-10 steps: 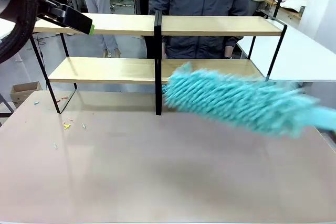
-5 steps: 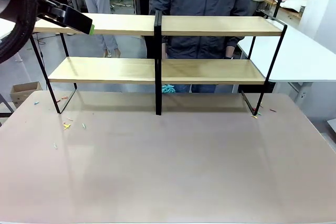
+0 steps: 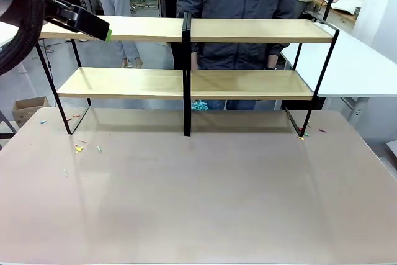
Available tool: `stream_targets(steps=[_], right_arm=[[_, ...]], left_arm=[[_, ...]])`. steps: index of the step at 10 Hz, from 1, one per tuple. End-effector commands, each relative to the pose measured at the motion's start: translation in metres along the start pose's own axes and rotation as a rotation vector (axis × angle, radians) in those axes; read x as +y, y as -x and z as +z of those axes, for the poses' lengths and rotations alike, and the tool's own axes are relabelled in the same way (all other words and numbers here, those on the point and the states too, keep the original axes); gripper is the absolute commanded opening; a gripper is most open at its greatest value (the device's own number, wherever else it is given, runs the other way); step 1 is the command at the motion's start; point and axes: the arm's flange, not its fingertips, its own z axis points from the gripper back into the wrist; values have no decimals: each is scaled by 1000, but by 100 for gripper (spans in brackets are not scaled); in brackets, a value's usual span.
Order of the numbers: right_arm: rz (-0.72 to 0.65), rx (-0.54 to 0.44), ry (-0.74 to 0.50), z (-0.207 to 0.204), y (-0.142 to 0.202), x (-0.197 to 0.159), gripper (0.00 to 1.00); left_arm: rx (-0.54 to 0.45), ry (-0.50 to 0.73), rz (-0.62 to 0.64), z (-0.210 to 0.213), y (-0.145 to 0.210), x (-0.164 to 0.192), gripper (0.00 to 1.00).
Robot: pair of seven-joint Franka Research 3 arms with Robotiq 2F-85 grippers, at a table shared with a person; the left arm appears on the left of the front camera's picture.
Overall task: Clean the shelves.
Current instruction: Clean another randomly selected level of the Shelf with the Duster, then place the Duster on the table.
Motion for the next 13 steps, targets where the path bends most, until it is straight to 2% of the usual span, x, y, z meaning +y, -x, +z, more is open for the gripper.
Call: stream_targets(steps=[1, 11, 12, 13], right_arm=[[-9, 18, -9, 11, -7, 5, 12], [1, 20, -9, 3, -2, 3, 12], [98, 279, -51, -44, 3, 2, 12], [193, 438, -139, -83, 15, 3, 12]], left_arm=[[-2, -4, 1, 1, 0, 1, 100], [0, 0, 0, 0, 0, 0, 100], [118, 91, 73, -19, 3, -5, 100], [250, 223, 220, -31, 22, 12, 100]])
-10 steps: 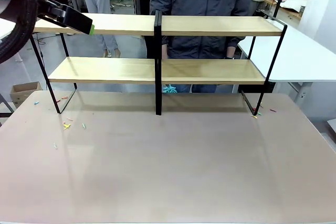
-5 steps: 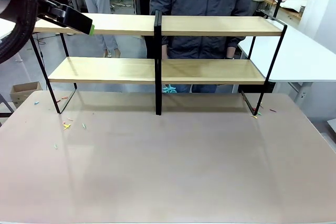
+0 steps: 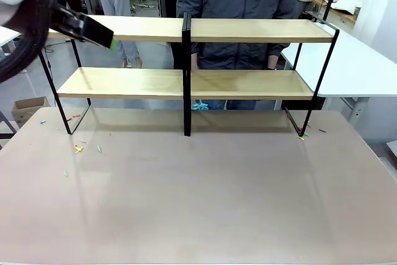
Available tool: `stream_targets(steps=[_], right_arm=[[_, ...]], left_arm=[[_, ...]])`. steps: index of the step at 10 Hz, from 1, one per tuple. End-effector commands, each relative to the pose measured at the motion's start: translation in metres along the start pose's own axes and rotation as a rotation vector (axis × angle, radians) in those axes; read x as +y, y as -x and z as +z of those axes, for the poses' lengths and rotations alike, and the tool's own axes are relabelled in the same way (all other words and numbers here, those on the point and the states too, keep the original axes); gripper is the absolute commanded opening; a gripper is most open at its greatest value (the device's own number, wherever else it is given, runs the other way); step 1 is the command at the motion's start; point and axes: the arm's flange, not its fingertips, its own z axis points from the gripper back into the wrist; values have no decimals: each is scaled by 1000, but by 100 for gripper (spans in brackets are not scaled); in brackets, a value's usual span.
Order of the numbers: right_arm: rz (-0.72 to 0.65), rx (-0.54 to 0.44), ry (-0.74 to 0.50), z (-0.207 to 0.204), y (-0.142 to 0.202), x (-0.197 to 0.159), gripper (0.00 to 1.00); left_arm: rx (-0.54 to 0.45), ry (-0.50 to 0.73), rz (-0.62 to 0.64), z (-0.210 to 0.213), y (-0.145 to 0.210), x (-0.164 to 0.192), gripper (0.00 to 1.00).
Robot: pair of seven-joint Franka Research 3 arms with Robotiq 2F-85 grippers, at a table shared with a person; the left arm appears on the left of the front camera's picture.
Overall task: Clean the shelves.
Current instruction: Place the Duster on the table.
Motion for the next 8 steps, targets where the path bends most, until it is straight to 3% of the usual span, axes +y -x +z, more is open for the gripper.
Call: stream_targets(steps=[1, 2, 3, 4, 6, 8], right_arm=[[182, 298, -139, -60, 0, -15, 12], [159, 446, -179, -84, 19, -32, 12], [169, 607, -280, -105, 40, -43, 12], [201, 716, -414, -132, 61, -52, 12], [269, 749, -488, -205, 97, -79, 12], [302, 734, -406, -231, 110, -108, 12]], left_arm=[[269, 141, 293, -25, 35, 51, 100], [381, 310, 553, -37, 88, 91, 100], [381, 522, 787, -39, 139, 125, 100], [296, 663, 977, -41, 185, 150, 100], [65, 709, 1151, -62, 256, 184, 100], [-26, 755, 1374, -87, 310, 192, 100]])
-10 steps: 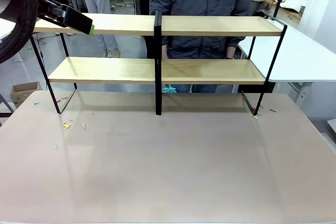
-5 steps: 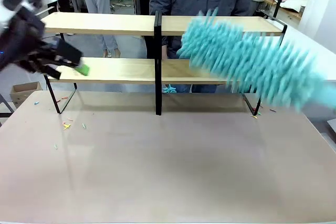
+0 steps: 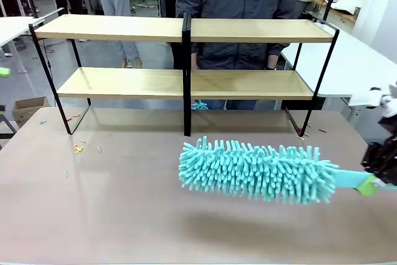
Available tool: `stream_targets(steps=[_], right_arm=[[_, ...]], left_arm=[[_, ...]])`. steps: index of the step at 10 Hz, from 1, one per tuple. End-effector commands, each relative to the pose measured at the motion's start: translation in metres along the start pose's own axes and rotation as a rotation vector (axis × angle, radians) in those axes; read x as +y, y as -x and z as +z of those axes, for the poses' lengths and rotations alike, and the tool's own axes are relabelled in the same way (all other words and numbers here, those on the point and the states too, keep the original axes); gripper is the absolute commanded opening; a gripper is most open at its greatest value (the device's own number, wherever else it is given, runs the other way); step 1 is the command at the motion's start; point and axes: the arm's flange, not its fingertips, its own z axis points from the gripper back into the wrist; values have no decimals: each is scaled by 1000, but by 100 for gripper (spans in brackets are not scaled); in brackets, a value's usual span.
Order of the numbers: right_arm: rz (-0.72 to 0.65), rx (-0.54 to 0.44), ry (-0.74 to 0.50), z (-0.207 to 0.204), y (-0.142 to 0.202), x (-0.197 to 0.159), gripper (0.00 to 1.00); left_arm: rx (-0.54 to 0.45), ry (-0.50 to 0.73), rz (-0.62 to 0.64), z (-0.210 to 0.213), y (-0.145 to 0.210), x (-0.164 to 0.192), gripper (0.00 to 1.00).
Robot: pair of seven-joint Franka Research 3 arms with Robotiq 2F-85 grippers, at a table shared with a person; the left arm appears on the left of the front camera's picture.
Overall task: Clean the shelves.
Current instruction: Place the Duster on the table.
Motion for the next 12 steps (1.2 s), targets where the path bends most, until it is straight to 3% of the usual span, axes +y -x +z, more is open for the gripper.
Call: stream_targets(steps=[1, 2, 3, 6, 7, 8, 9, 10, 12], right_arm=[[25, -5, 51, -36, 19, -25, 12], [1, 8, 40, -43, 24, -37, 12], [-15, 15, 18, -47, 26, -42, 12], [-63, 5, -22, -42, 34, -51, 12], [-78, 4, -36, -37, 38, -54, 18], [-123, -12, -8, -24, 45, -60, 69], [-186, -72, 53, -7, 51, -66, 74], [-340, -223, 190, 20, 64, -77, 100], [-670, -744, 280, 57, 107, -72, 100]], left_arm=[[-190, 205, 280, -72, 139, 110, 100], [-147, 161, 369, -92, 138, 114, 100], [-77, 70, 151, 9, -9, 45, 100], [-77, 70, 151, 9, -9, 45, 100], [-77, 70, 151, 9, -9, 45, 100], [-77, 70, 151, 9, -9, 45, 100], [-77, 70, 151, 9, -9, 45, 100], [-77, 70, 151, 9, -9, 45, 100], [-77, 70, 151, 9, -9, 45, 100]])
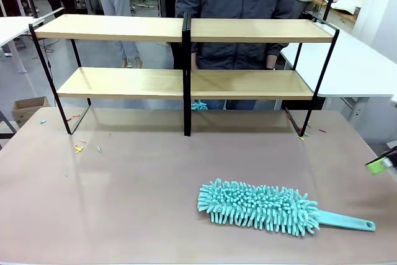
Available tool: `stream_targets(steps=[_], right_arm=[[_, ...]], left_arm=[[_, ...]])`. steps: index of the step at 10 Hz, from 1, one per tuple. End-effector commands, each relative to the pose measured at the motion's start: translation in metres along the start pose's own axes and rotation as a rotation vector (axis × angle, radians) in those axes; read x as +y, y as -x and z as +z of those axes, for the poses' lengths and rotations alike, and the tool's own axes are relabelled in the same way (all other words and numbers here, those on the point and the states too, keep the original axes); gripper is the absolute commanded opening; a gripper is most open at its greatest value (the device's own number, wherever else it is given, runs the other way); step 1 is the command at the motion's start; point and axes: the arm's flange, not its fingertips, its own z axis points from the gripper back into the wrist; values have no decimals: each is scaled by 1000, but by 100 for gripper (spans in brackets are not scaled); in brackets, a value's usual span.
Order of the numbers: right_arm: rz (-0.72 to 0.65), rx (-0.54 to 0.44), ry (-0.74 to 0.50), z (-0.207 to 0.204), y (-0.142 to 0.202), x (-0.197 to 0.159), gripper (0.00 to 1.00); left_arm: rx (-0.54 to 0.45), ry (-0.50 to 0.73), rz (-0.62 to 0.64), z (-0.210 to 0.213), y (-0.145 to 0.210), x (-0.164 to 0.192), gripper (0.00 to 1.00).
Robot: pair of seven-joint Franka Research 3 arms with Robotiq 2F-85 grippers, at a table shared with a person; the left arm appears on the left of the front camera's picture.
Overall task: Clean the shelves.
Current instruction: Place the Duster on the table.
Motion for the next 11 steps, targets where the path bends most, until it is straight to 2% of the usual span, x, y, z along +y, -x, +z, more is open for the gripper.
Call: stream_targets(steps=[1, 2, 3, 4, 5, 6, 7, 8, 9, 11], right_arm=[[-375, -490, 75, 21, 22, 2, 90], [-485, -604, -10, 27, 35, 16, 100], [-573, -681, -150, 25, 44, 39, 100], [-551, -724, -261, 19, 50, 64, 100], [-600, -815, -293, 12, 49, 81, 100], [-666, -868, -213, -3, 34, 100, 100], [-695, -825, -260, -23, 15, 118, 100], [-692, -632, -201, -46, -3, 127, 100], [-656, -768, -294, 106, 1, 36, 100], [-656, -768, -294, 106, 1, 36, 100]], left_arm=[[5, 11, -13, -1, 3, 0, 100], [5, 11, -13, -1, 3, 0, 100], [5, 11, -13, -1, 3, 0, 100], [5, 11, -13, -1, 3, 0, 100], [5, 11, -13, -1, 3, 0, 100], [5, 11, -13, -1, 3, 0, 100], [5, 11, -13, -1, 3, 0, 100], [5, 11, -13, -1, 3, 0, 100], [5, 11, -13, -1, 3, 0, 100], [5, 11, -13, -1, 3, 0, 100]])
